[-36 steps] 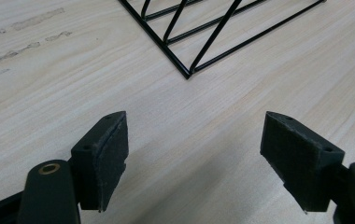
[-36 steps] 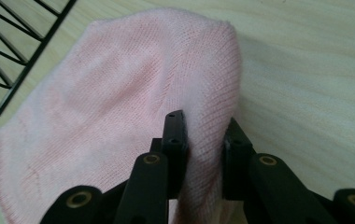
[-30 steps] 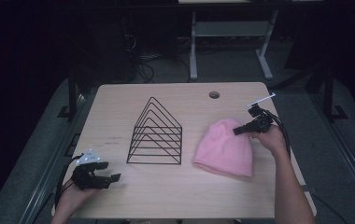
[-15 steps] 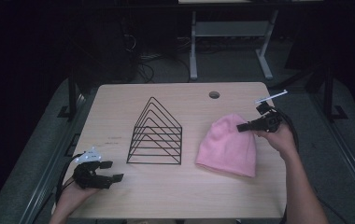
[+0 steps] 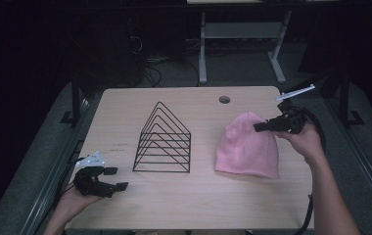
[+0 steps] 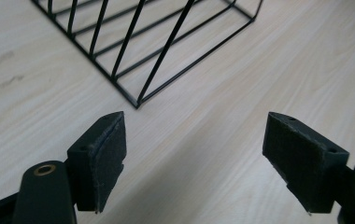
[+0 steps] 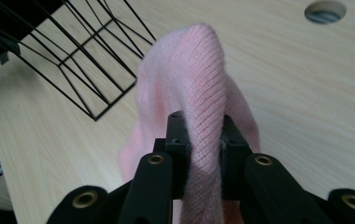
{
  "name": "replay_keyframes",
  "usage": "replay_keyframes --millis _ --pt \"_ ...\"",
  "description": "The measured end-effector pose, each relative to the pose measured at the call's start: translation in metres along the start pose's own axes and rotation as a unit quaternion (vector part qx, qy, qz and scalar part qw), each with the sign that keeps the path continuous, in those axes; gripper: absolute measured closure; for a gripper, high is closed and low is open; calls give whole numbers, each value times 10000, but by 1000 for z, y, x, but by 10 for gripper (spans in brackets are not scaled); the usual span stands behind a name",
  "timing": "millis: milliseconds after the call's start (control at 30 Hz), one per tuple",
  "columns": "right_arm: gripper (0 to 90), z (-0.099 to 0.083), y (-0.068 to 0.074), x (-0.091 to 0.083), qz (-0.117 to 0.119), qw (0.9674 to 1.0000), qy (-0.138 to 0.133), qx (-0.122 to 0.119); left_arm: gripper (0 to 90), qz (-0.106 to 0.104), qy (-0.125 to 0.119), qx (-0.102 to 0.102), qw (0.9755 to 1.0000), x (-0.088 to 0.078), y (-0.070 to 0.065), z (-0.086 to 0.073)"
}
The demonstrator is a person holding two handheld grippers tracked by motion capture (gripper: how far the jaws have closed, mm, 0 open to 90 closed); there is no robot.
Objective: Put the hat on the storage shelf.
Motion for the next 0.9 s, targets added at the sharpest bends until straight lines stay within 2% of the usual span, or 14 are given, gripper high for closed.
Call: replay_keyframes --millis 33,200,667,700,800,867,900 --pt "781 2 3 -4 -10 10000 -37 -41 218 -30 -52 7 10000 -2 -1 2" --pt "781 12 19 -21 -51 9997 -108 -234 217 -14 3 144 9999 -10 -1 11" --pt "781 33 41 -49 -58 9991 -219 -360 218 -153 51 379 9992 -22 -3 36" --pt "781 33 41 -49 -58 9991 -219 -360 218 -172 51 395 9991 -23 -3 39" --pt "781 43 53 -60 -48 9985 -290 -463 217 -258 36 447 9987 -27 -8 46" --pt "781 48 58 -65 -23 9981 -329 -520 217 -335 67 592 9977 -31 -13 54" --pt "781 48 58 -65 -23 9981 -329 -520 217 -335 67 592 9977 -31 -13 54"
Point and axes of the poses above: each handheld gripper's, and its own axes: x roughly forward along the jaws, z roughly out of its top, y roughly to its left, the point moved 10 cm from there along x, roughly forward along the jaws, and after that the axes turned 6 degrees about x, right-handed, at the moved point
